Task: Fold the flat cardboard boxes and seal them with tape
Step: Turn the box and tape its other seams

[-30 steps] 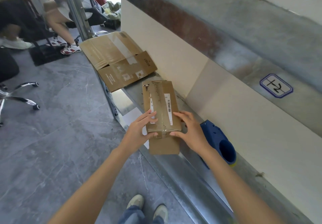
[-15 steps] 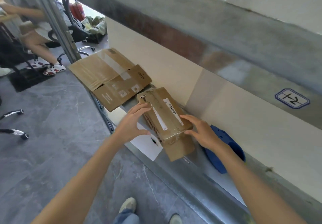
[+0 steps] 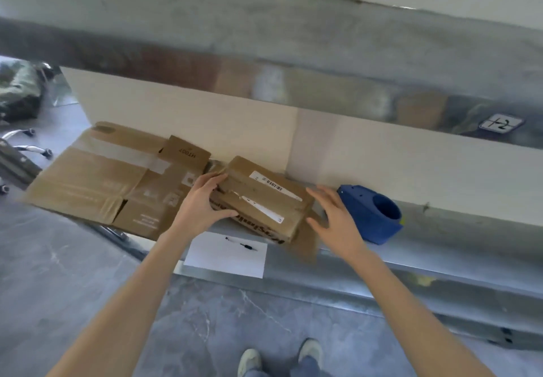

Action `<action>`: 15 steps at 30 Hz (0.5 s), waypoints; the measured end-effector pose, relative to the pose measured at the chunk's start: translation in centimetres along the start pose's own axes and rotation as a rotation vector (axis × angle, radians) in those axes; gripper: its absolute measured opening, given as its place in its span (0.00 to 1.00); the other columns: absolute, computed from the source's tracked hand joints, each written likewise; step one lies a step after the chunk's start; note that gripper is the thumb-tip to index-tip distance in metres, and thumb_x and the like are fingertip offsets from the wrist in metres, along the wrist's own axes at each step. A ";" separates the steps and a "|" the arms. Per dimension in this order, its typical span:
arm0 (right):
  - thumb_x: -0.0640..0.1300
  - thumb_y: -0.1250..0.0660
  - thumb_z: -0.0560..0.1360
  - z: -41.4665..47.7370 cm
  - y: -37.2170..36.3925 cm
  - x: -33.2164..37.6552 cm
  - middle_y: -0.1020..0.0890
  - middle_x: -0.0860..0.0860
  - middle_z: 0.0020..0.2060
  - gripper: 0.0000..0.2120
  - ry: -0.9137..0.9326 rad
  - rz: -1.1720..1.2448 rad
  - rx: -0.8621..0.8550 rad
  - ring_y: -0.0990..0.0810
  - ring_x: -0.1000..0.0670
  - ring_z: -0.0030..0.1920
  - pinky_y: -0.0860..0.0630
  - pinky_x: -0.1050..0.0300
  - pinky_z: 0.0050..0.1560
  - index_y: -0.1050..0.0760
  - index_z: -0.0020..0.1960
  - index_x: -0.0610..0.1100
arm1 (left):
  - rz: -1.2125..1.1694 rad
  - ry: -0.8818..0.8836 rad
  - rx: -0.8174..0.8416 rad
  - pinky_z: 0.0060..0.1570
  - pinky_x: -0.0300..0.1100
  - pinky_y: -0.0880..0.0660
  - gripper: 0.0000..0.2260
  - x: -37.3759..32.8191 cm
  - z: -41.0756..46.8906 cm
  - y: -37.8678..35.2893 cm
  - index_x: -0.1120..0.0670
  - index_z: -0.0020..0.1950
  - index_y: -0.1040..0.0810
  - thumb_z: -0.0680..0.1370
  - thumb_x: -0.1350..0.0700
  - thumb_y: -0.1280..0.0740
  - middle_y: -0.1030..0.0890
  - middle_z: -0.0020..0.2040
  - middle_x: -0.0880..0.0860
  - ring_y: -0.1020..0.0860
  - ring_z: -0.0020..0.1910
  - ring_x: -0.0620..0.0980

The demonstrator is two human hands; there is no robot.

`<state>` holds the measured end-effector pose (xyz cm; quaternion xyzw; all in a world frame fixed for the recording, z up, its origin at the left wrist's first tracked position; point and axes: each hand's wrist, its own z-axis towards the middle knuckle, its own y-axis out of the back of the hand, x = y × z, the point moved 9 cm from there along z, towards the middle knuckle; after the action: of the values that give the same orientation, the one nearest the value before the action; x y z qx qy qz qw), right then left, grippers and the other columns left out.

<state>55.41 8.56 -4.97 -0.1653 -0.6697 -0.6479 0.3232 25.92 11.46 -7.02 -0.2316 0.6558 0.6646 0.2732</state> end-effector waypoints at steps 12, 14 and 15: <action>0.57 0.29 0.74 -1.1 -6.0 0.3 0.51 0.49 0.80 0.45 -0.237 0.068 0.095 0.22 0.50 0.60 0.34 0.57 0.71 0.54 0.81 0.53 | -0.001 0.001 -0.140 0.63 0.50 0.28 0.31 0.3 -3.9 0.5 0.49 0.67 0.27 0.68 0.45 0.21 0.32 0.69 0.46 0.30 0.66 0.52; 0.49 0.27 0.75 -0.6 -6.1 0.3 0.49 0.49 0.80 0.44 -0.225 0.054 0.060 0.20 0.52 0.43 0.27 0.57 0.61 0.52 0.80 0.54 | -0.018 -0.033 -0.091 0.62 0.49 0.28 0.29 0.7 -4.3 0.5 0.48 0.66 0.27 0.68 0.48 0.21 0.33 0.70 0.44 0.30 0.67 0.50; 0.47 0.26 0.74 -0.4 -6.0 0.2 0.48 0.50 0.80 0.44 -0.219 0.060 0.051 0.20 0.52 0.42 0.27 0.61 0.57 0.50 0.80 0.55 | -0.038 -0.047 -0.055 0.63 0.49 0.28 0.29 1.0 -4.3 0.6 0.48 0.66 0.28 0.68 0.49 0.21 0.34 0.71 0.42 0.30 0.67 0.48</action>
<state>51.52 7.49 -9.40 -0.2467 -0.7119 -0.5988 0.2716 24.56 7.25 -7.37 -0.2357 0.6263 0.6822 0.2946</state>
